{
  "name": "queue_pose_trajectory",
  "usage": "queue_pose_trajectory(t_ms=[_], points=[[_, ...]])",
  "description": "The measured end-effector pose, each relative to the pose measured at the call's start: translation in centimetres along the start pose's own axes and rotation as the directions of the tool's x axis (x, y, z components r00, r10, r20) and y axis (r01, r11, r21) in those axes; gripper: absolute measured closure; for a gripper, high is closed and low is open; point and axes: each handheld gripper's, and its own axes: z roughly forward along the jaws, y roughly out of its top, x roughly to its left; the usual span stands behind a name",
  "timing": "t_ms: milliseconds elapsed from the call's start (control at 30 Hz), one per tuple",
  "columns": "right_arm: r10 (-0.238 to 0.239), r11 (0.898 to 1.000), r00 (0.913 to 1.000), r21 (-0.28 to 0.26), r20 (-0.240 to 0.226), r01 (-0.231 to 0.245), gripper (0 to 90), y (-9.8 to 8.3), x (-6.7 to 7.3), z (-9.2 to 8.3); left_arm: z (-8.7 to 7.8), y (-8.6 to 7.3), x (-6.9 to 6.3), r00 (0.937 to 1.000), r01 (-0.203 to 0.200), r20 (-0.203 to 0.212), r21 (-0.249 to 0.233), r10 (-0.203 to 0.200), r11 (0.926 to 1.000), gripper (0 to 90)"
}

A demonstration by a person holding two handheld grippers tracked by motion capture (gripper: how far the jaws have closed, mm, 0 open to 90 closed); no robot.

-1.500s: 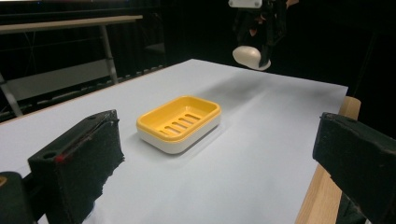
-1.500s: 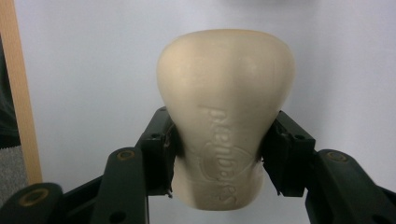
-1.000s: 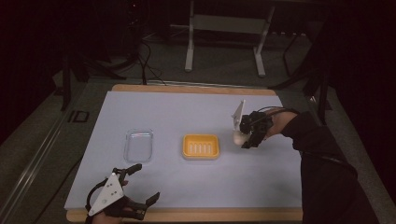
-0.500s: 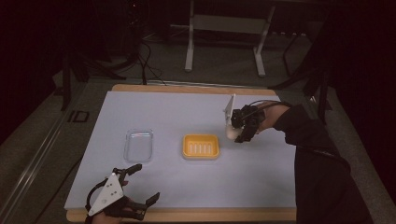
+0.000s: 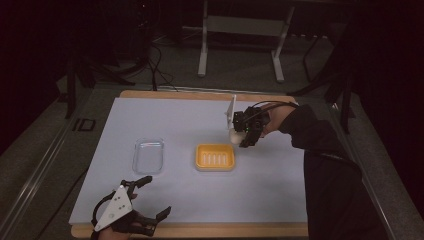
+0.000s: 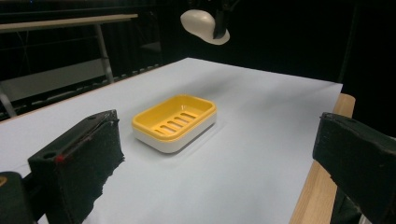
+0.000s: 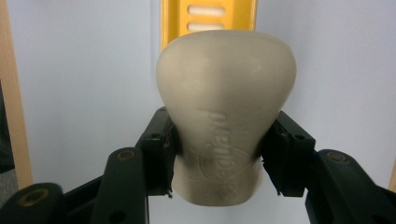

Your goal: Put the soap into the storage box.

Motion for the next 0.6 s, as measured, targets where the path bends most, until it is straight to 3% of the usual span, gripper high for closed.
queue_pose_trajectory(t_ms=[267,433,600], points=[[-0.002,1.0,0.9999,-0.006,0.013,0.002,49.7,1.4,-0.1,0.7,0.0,0.0,0.0,1.0,0.001,0.003,-0.001,-0.001,1.0,1.5],[-0.025,0.999,0.9997,0.022,-0.004,0.025,49.7,2.7,0.2,1.5,0.0,0.0,0.0,1.0,0.002,0.004,-0.002,-0.002,1.0,1.5],[-0.038,0.999,0.9993,0.01,0.002,0.038,49.7,3.4,0.3,1.9,0.0,0.1,-0.1,1.0,0.0,0.009,-0.002,0.0,1.0,1.5]])
